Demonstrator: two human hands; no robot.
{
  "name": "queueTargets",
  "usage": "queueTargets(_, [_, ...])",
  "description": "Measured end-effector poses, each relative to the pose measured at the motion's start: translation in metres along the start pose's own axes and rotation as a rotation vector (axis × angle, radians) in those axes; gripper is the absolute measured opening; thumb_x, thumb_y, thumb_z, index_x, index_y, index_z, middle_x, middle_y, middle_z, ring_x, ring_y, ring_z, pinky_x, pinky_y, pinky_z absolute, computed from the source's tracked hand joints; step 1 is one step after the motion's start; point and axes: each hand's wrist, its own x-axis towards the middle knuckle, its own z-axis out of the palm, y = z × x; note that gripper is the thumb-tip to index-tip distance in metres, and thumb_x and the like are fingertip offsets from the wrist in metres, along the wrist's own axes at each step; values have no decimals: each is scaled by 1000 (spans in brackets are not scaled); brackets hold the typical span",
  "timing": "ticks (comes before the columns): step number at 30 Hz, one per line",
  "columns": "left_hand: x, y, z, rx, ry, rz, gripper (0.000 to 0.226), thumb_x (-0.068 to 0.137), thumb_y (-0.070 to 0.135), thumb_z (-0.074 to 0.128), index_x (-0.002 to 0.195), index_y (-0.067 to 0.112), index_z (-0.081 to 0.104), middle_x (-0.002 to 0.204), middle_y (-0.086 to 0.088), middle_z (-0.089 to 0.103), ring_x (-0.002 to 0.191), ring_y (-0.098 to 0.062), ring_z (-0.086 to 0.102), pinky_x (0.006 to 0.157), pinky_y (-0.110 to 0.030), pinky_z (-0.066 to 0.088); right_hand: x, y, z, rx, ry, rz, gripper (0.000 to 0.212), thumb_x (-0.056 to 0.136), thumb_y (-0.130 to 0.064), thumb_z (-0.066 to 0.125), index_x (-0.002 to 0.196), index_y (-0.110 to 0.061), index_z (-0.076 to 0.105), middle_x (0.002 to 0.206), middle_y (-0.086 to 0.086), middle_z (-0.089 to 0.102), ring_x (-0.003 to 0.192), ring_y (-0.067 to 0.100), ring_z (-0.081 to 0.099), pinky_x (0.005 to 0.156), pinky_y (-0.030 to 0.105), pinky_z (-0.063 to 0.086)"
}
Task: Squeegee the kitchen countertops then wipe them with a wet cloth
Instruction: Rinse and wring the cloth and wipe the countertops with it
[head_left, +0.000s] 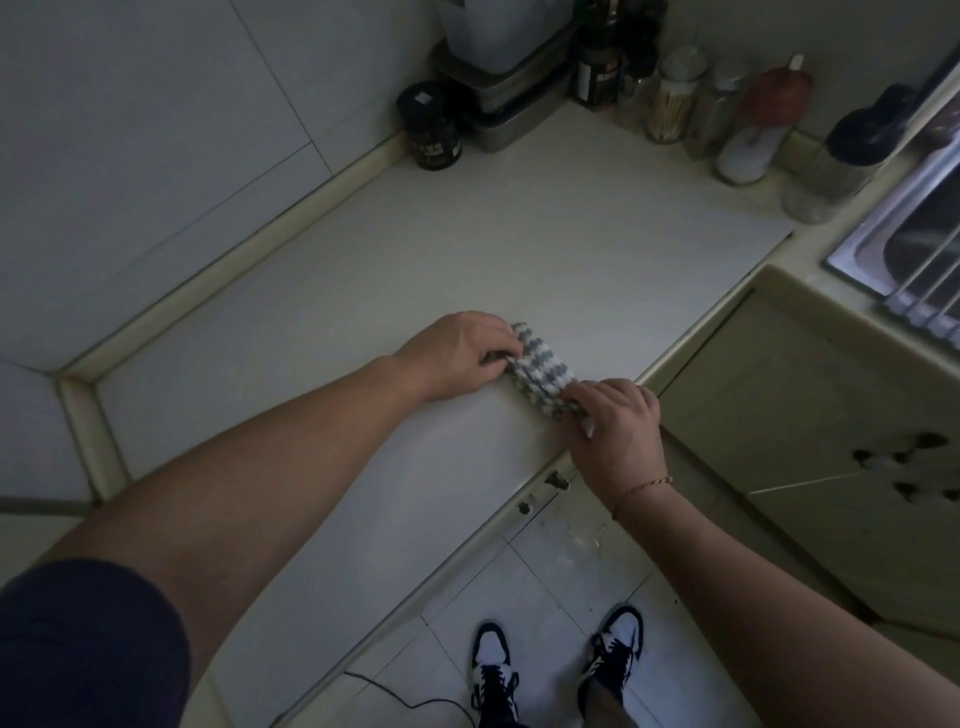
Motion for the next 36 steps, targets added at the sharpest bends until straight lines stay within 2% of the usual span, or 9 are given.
queueTargets(9, [-43, 0, -9, -25, -15, -33, 20, 76, 10, 66, 93, 7, 76, 95, -7, 73, 88, -21, 68, 80, -26, 51, -28, -29, 14, 26, 41, -28, 25, 70, -6, 79, 92, -15, 73, 89, -3, 73, 86, 23, 64, 88, 34, 33])
queueTargets(15, [-68, 1, -14, -39, -34, -43, 20, 76, 10, 66, 93, 7, 75, 95, -7, 73, 87, -22, 67, 82, -22, 44, -46, -49, 21, 49, 6, -36, 22, 74, -10, 78, 94, -17, 72, 92, -5, 73, 87, 20, 63, 92, 35, 33])
queueTargets(21, [-90, 0, -16, -37, -31, -36, 21, 78, 11, 65, 97, 8, 75, 98, -6, 72, 91, -22, 65, 83, -24, 47, -63, -60, 29, 82, 9, -59, 21, 75, -10, 77, 95, -16, 72, 95, -4, 72, 88, 20, 61, 93, 30, 30])
queueTargets(27, [-104, 4, -17, -43, -26, 8, 20, 77, 7, 65, 94, 7, 75, 98, -6, 72, 89, -22, 64, 83, -22, 44, -80, -72, 35, 90, 7, -73, 18, 78, -14, 74, 96, -17, 71, 95, -5, 71, 86, 18, 60, 90, 34, 36])
queueTargets(31, [-112, 5, -19, -42, -36, 38, 20, 75, 5, 66, 93, 6, 75, 97, -6, 73, 88, -23, 65, 82, -22, 45, -89, -82, 40, 105, 0, -76, 19, 83, -28, 58, 94, -18, 71, 93, -6, 70, 84, 16, 60, 91, 31, 33])
queueTargets(36, [-129, 1, -24, -34, -46, 42, 19, 77, 6, 66, 94, 7, 75, 98, -4, 73, 90, -22, 64, 83, -24, 47, -96, -93, 47, 115, -1, -108, 16, 81, -24, 63, 94, -17, 71, 92, -5, 70, 82, 18, 61, 92, 38, 38])
